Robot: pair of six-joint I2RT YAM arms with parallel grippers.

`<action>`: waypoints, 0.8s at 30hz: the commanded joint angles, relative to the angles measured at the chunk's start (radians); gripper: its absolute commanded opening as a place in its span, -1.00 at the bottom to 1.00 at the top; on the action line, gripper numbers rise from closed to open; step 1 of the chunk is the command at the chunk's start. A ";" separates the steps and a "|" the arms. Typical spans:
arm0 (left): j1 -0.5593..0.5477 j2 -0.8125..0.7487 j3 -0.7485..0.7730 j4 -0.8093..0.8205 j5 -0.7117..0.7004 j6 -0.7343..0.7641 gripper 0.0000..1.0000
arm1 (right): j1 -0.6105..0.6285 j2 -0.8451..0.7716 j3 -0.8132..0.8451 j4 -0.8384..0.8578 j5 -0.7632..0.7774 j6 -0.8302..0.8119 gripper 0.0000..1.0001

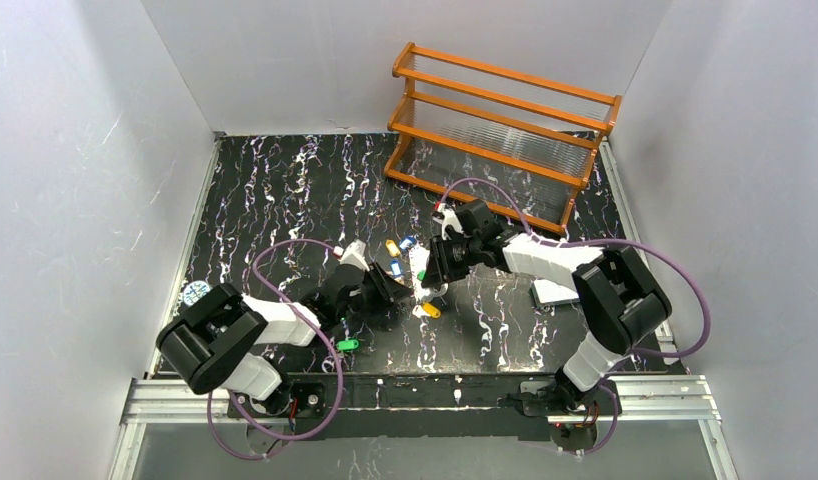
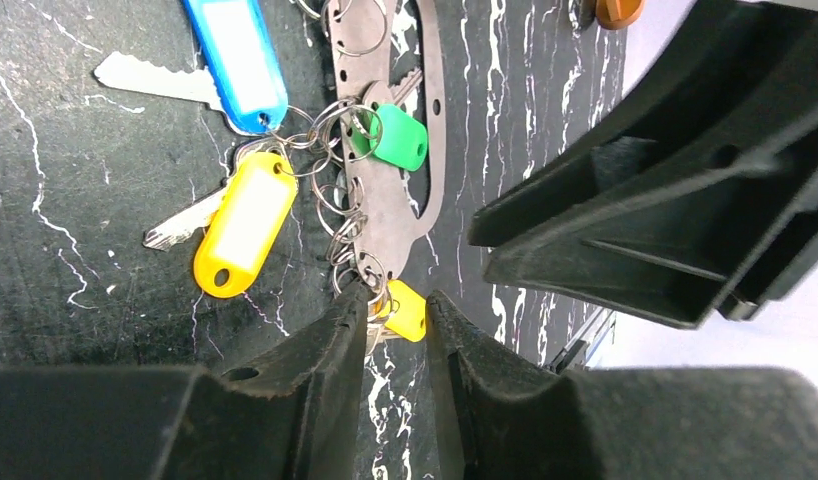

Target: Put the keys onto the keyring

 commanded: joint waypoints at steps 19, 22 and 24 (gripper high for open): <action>0.000 -0.193 0.061 -0.255 0.065 0.520 -0.07 | -0.015 0.153 -0.035 0.145 -0.144 0.215 -0.40; -0.001 -0.246 0.043 -0.234 0.067 0.572 -0.07 | -0.015 0.168 -0.027 0.157 -0.145 0.220 -0.41; 0.000 -0.283 0.025 -0.217 0.066 0.607 -0.07 | -0.015 0.172 -0.021 0.165 -0.148 0.222 -0.42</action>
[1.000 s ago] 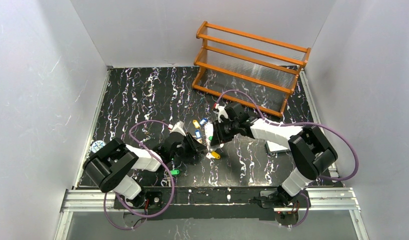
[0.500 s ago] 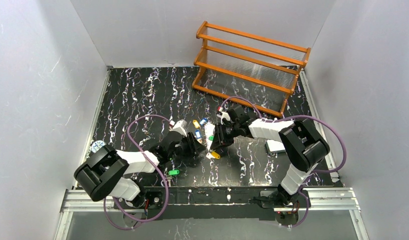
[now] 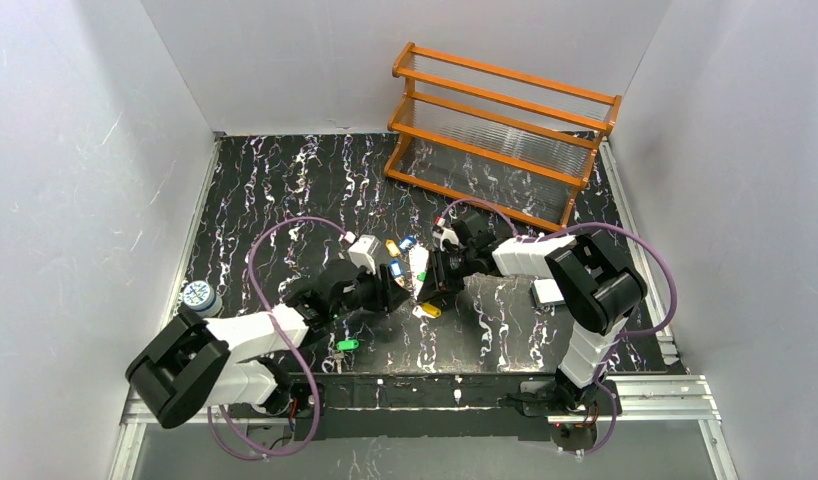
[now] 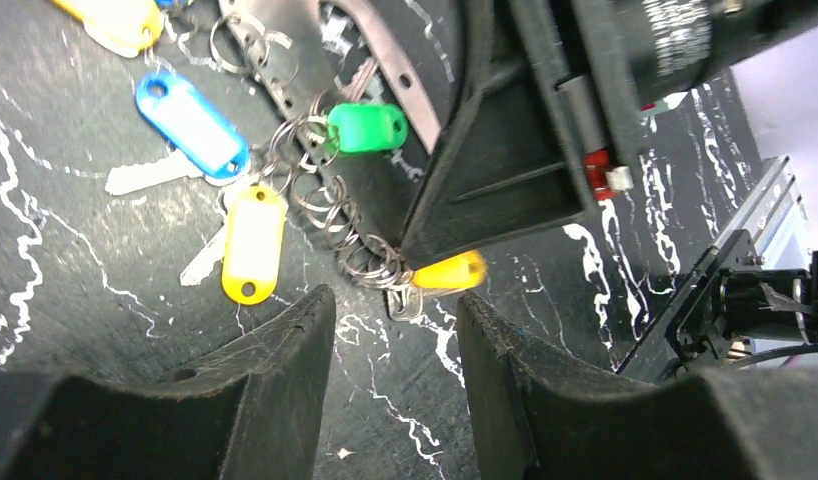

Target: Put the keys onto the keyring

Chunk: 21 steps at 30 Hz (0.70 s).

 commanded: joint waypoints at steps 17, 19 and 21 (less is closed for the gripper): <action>-0.002 -0.176 -0.113 0.215 0.191 0.499 0.01 | -0.002 0.014 0.078 0.048 -0.011 -0.036 -0.44; -0.002 -0.182 -0.106 0.214 0.247 0.583 0.03 | -0.008 0.000 0.076 0.032 0.002 -0.061 -0.43; -0.004 -0.183 -0.101 0.214 0.291 0.688 0.04 | -0.019 -0.016 0.065 0.032 0.000 -0.074 -0.43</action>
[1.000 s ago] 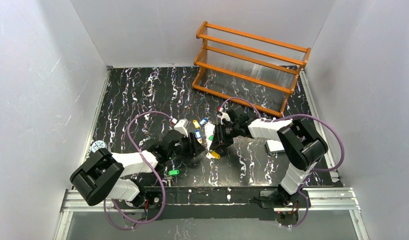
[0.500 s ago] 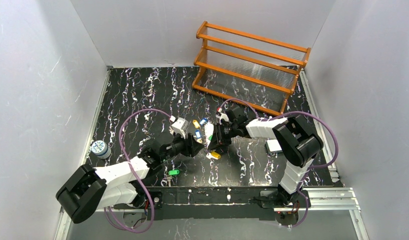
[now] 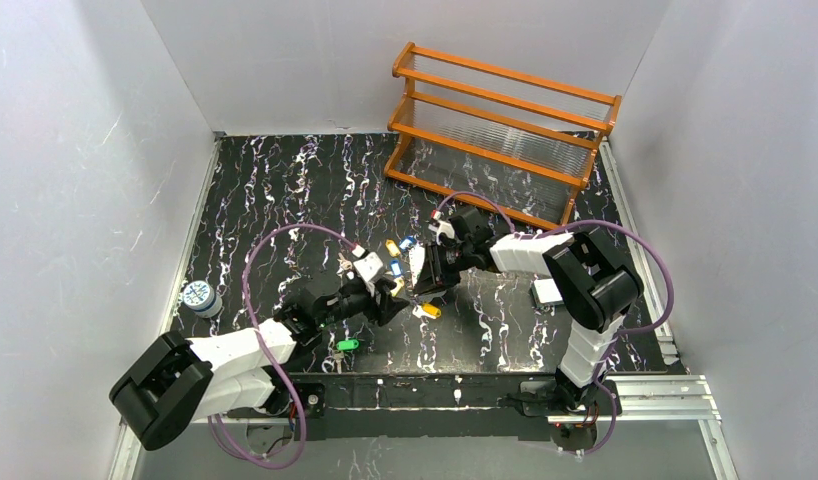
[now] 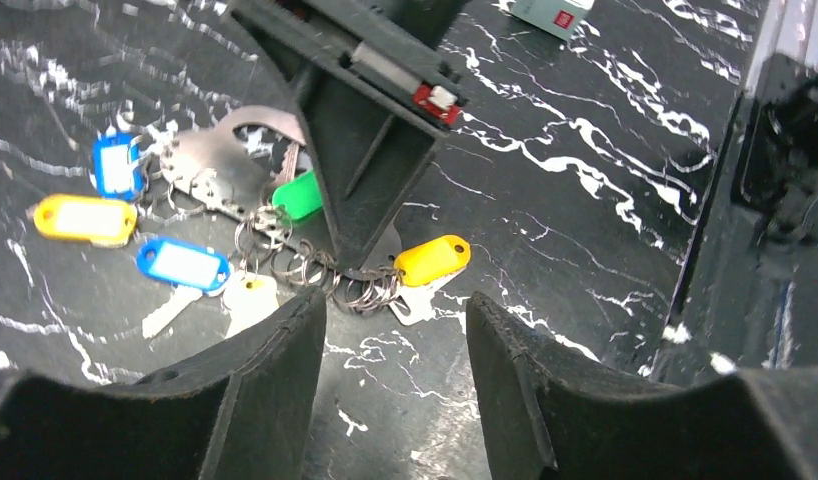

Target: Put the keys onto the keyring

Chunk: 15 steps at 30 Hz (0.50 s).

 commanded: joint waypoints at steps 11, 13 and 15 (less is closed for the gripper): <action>-0.038 0.110 0.059 -0.138 0.129 0.853 0.02 | -0.103 -0.134 -0.058 -0.031 -0.012 -0.099 -0.42; -0.055 0.152 0.063 -0.138 0.108 0.937 -0.03 | -0.111 -0.147 -0.064 -0.031 -0.008 -0.105 -0.42; -0.073 0.187 0.069 -0.131 0.085 0.992 -0.10 | -0.116 -0.157 -0.067 -0.060 -0.003 -0.111 -0.41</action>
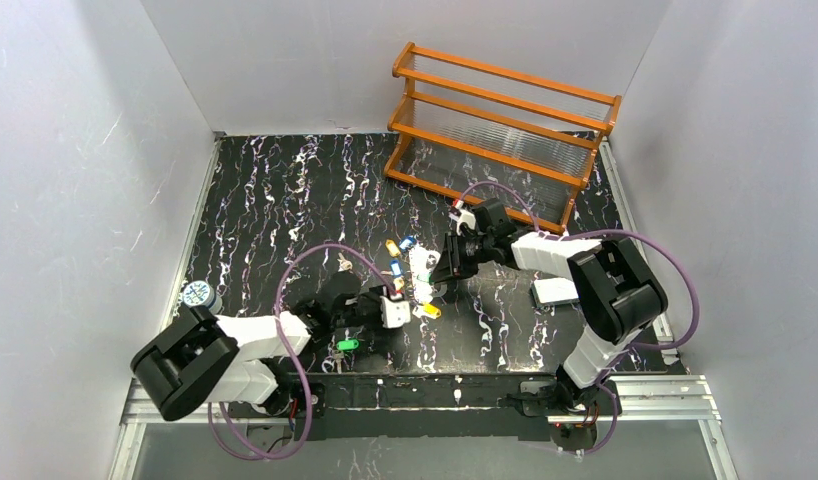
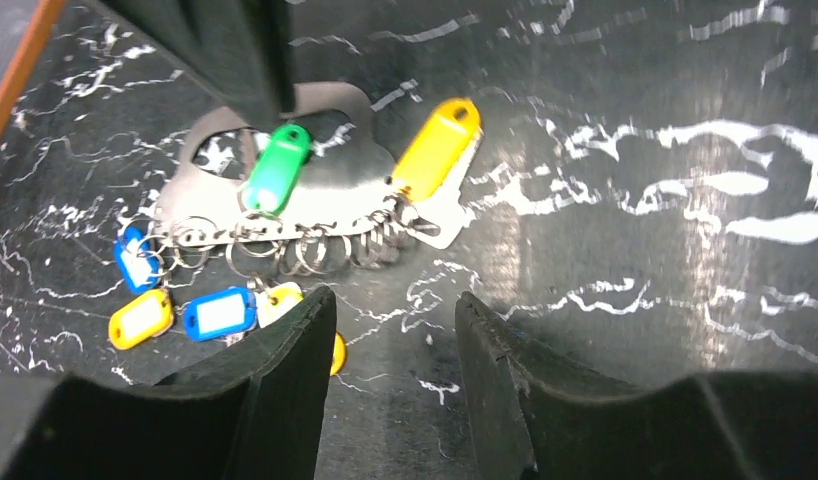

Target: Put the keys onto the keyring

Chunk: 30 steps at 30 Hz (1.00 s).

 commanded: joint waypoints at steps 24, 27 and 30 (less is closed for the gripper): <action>-0.107 0.303 0.090 0.086 -0.189 0.379 -0.52 | -0.030 -0.084 -0.037 -0.055 -0.006 -0.066 -0.39; -0.107 0.301 0.093 0.086 -0.201 0.391 -0.64 | -0.030 -0.086 -0.038 -0.057 -0.006 -0.067 -0.38; -0.107 0.293 0.095 0.086 -0.202 0.397 -0.72 | -0.030 -0.086 -0.038 -0.057 -0.008 -0.068 -0.38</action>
